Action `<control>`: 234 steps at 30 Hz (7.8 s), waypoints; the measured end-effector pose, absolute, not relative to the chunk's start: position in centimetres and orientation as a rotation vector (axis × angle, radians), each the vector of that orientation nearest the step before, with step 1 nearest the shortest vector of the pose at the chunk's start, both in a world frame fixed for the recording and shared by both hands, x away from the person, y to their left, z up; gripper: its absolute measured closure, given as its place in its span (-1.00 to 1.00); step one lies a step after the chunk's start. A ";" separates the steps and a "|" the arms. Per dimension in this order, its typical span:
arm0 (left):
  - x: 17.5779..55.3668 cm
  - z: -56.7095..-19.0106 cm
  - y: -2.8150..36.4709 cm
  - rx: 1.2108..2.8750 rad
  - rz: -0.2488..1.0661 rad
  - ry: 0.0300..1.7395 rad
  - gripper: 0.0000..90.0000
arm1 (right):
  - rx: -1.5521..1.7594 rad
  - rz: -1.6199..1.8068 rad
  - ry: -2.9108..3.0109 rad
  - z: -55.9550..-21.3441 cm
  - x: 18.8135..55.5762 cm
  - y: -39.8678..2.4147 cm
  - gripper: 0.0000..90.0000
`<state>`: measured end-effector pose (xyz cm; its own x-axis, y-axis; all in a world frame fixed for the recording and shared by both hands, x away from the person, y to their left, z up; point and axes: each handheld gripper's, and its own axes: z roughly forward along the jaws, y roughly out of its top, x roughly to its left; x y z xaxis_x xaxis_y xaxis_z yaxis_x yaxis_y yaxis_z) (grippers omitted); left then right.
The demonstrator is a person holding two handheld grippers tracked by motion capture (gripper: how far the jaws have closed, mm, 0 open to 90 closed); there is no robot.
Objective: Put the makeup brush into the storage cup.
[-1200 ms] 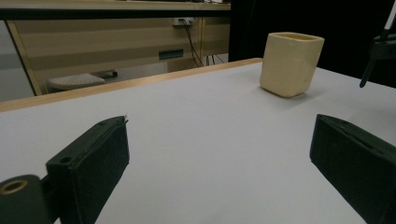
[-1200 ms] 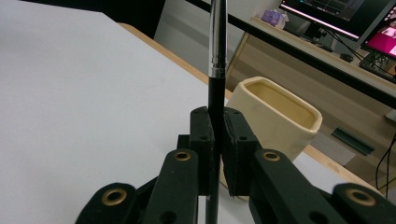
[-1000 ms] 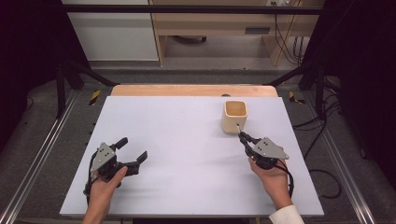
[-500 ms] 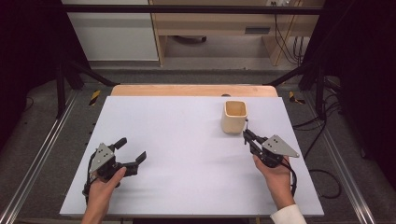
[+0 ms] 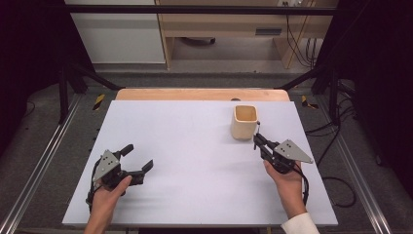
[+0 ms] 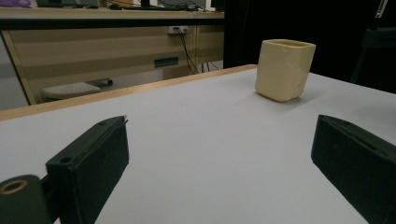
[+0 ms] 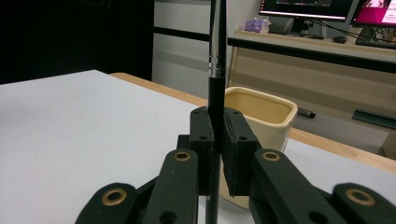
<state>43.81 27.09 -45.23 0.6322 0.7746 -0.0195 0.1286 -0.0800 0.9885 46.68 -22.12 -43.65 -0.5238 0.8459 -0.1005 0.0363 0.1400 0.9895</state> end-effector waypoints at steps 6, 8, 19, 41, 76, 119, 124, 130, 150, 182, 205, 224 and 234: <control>43.9 -45.3 27.6 1.582 0.620 0.755 -0.92 | 0.849 1.448 1.726 -43.7 46.8 -21.6 0.85; 43.9 -45.3 27.8 1.577 0.617 0.756 -0.93 | 0.844 1.443 1.730 -43.7 46.8 -21.5 0.85; 43.8 -45.4 28.2 1.561 0.602 0.718 -0.93 | 0.850 1.418 1.733 -42.7 47.5 -21.4 0.85; 44.0 -45.8 27.7 1.599 0.590 0.666 -0.94 | 0.883 1.373 1.752 -40.1 50.4 -21.8 0.85; 44.0 -45.9 27.4 1.586 0.564 0.658 -0.93 | 0.794 1.320 1.675 -36.8 53.4 -19.6 0.86; 44.0 -45.8 27.6 1.571 0.566 0.659 -0.93 | 0.868 1.317 1.618 -37.8 56.5 -19.0 0.86; 44.0 -45.8 27.7 1.573 0.566 0.658 -0.93 | 0.867 1.313 1.629 -38.0 56.6 -18.9 0.86; 44.0 -45.8 27.7 1.573 0.567 0.659 -0.93 | 0.873 1.307 1.644 -38.5 56.7 -18.8 0.86; 43.9 -45.8 27.7 1.575 0.573 0.660 -0.92 | 0.893 1.285 1.683 -39.4 57.2 -18.4 0.86; 43.9 -45.8 27.8 1.579 0.572 0.662 -0.92 | 0.876 1.318 1.709 -38.3 55.4 -19.0 0.78; 43.9 -45.8 27.8 1.578 0.573 0.663 -0.92 | 0.903 1.355 1.697 -38.0 54.8 -19.3 0.62; 43.9 -45.8 27.8 1.583 0.573 0.663 -0.92 | 1.092 1.393 1.723 -38.1 54.4 -19.4 -0.71; 43.9 -45.8 27.9 1.575 0.574 0.669 -0.94 | 1.103 1.440 1.734 -38.2 53.0 -19.8 -0.88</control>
<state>43.94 27.92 -45.83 0.7061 0.7079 -0.0186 0.0891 -0.0628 0.9940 52.97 -19.81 -38.21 -0.4574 0.8880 0.0476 0.2099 0.0558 0.9761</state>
